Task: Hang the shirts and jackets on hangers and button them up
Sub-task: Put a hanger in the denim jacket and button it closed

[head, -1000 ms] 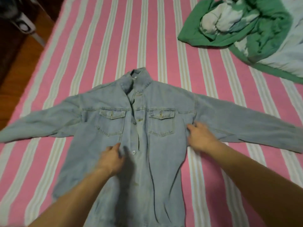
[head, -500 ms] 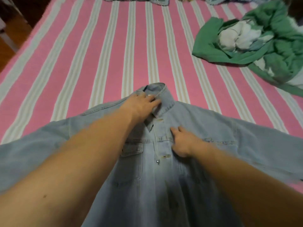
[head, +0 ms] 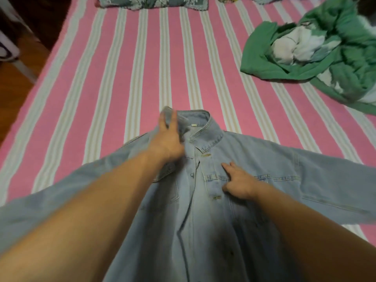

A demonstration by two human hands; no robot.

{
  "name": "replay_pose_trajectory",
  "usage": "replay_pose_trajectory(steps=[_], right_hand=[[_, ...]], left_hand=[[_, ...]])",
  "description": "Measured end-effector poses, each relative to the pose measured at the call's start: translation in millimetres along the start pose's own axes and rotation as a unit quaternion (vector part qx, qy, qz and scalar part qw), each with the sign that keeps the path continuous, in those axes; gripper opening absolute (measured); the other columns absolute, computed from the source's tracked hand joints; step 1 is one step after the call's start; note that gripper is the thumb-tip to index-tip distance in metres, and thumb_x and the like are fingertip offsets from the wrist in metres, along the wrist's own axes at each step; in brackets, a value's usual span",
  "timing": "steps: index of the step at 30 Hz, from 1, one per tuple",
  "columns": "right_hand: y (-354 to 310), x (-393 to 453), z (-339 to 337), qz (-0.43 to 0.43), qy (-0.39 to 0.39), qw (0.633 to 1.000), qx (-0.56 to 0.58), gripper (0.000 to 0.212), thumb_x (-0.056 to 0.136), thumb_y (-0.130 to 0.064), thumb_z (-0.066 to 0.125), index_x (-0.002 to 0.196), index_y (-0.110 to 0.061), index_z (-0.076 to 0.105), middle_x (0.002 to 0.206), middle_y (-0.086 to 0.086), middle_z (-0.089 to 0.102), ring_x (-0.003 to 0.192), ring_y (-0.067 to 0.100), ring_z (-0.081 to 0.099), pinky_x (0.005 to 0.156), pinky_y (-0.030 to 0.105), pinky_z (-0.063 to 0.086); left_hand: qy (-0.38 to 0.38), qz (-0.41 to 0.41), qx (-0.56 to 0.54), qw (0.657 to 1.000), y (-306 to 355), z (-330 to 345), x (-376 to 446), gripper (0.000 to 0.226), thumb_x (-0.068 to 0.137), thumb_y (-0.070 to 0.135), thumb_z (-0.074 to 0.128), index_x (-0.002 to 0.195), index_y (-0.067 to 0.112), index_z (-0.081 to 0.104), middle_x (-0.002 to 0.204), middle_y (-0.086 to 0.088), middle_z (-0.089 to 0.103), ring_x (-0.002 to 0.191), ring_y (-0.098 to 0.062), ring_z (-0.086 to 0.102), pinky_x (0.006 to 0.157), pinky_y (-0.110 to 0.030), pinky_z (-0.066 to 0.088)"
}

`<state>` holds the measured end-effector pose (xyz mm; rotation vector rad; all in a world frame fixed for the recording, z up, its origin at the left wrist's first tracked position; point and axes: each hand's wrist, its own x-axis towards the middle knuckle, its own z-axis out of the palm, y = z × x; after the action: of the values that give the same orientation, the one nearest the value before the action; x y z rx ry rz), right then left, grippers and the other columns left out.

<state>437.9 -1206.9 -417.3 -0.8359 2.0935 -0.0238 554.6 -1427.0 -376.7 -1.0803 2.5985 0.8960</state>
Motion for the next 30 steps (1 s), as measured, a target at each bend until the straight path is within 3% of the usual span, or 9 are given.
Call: replay_pose_trajectory(steps=[3,5,9,12,16,19,24,27,30], right_hand=[[0,-38,2,-0.014,0.034,0.999,-0.016,0.082,0.095,-0.029,0.058,0.162,-0.023,0.011,0.168,0.01,0.006,0.154,0.028,0.013,0.123,0.034,0.012],[0,-75,5,-0.04,0.056,0.996,-0.053,0.076,0.095,-0.026,0.055,0.16,-0.024,0.017,0.166,0.01,0.016,0.151,0.029,0.02,0.122,0.035,0.018],[-22,-148,0,-0.085,0.001,0.994,-0.064,0.066,0.095,-0.016,0.053,0.156,-0.021,0.03,0.159,0.01,0.03,0.146,0.027,0.031,0.119,0.032,0.025],[-82,-199,-1,-0.135,-0.028,0.984,-0.108,0.059,0.097,-0.017,0.05,0.154,-0.019,0.034,0.157,0.012,0.036,0.143,0.03,0.036,0.115,0.034,0.031],[-209,-306,21,-0.288,-0.055,0.946,-0.141,0.053,0.098,-0.019,0.05,0.15,-0.019,0.042,0.153,0.012,0.045,0.138,0.03,0.045,0.111,0.034,0.036],[-297,-415,49,-0.428,-0.076,0.886,-0.162,0.048,0.097,-0.019,0.049,0.144,-0.019,0.05,0.144,0.008,0.056,0.129,0.028,0.054,0.103,0.034,0.043],[-398,-589,118,-0.607,-0.127,0.746,-0.243,0.037,0.1,-0.025,0.051,0.137,-0.018,0.056,0.136,0.007,0.062,0.119,0.026,0.06,0.098,0.033,0.048],[-447,-700,170,-0.68,-0.152,0.659,-0.282,0.037,0.102,-0.027,0.054,0.137,-0.018,0.056,0.136,0.005,0.061,0.121,0.023,0.058,0.091,0.027,0.046],[-477,-812,230,-0.748,-0.169,0.571,-0.293,0.037,0.102,-0.026,0.055,0.139,-0.019,0.054,0.137,0.004,0.06,0.12,0.02,0.058,0.088,0.025,0.046]], left_hand=[[-0.042,-0.005,-0.029,0.999,-27,57,-102,0.084,0.097,0.029,0.062,0.163,0.03,0.009,0.169,-0.002,-0.014,0.155,-0.028,0.016,0.126,-0.038,0.016],[-0.063,-0.057,-0.04,0.996,-44,72,-190,0.069,0.098,0.028,0.059,0.16,0.025,0.027,0.169,-0.006,0.01,0.154,-0.023,0.017,0.124,-0.027,0.009],[-0.047,-0.248,-0.11,0.961,-62,38,-346,0.039,0.099,0.02,0.058,0.137,0.014,0.061,0.142,-0.006,0.059,0.13,-0.02,0.056,0.109,-0.022,0.034],[0.047,-0.339,-0.155,0.927,-51,-20,-436,0.027,0.098,0.015,0.059,0.123,0.014,0.07,0.126,-0.003,0.069,0.113,-0.021,0.065,0.094,-0.025,0.044],[0.22,-0.392,-0.189,0.873,-21,-101,-560,0.021,0.098,0.02,0.06,0.116,0.019,0.072,0.114,-0.002,0.073,0.101,-0.021,0.067,0.091,-0.031,0.051],[0.32,-0.413,-0.172,0.835,5,-143,-665,0.019,0.099,0.026,0.06,0.113,0.026,0.072,0.11,0.009,0.071,0.098,-0.013,0.066,0.087,-0.029,0.05],[0.399,-0.488,-0.186,0.754,43,-155,-865,0.019,0.102,0.033,0.057,0.117,0.034,0.068,0.115,0.013,0.066,0.105,-0.009,0.062,0.092,-0.032,0.053],[0.452,-0.568,-0.166,0.668,63,-141,-994,0.019,0.102,0.032,0.057,0.118,0.031,0.068,0.114,0.011,0.068,0.1,-0.006,0.061,0.082,-0.025,0.048],[0.505,-0.641,-0.163,0.555,93,-119,-1117,0.018,0.101,0.029,0.057,0.114,0.027,0.07,0.104,0.009,0.071,0.09,-0.008,0.067,0.075,-0.027,0.052]])
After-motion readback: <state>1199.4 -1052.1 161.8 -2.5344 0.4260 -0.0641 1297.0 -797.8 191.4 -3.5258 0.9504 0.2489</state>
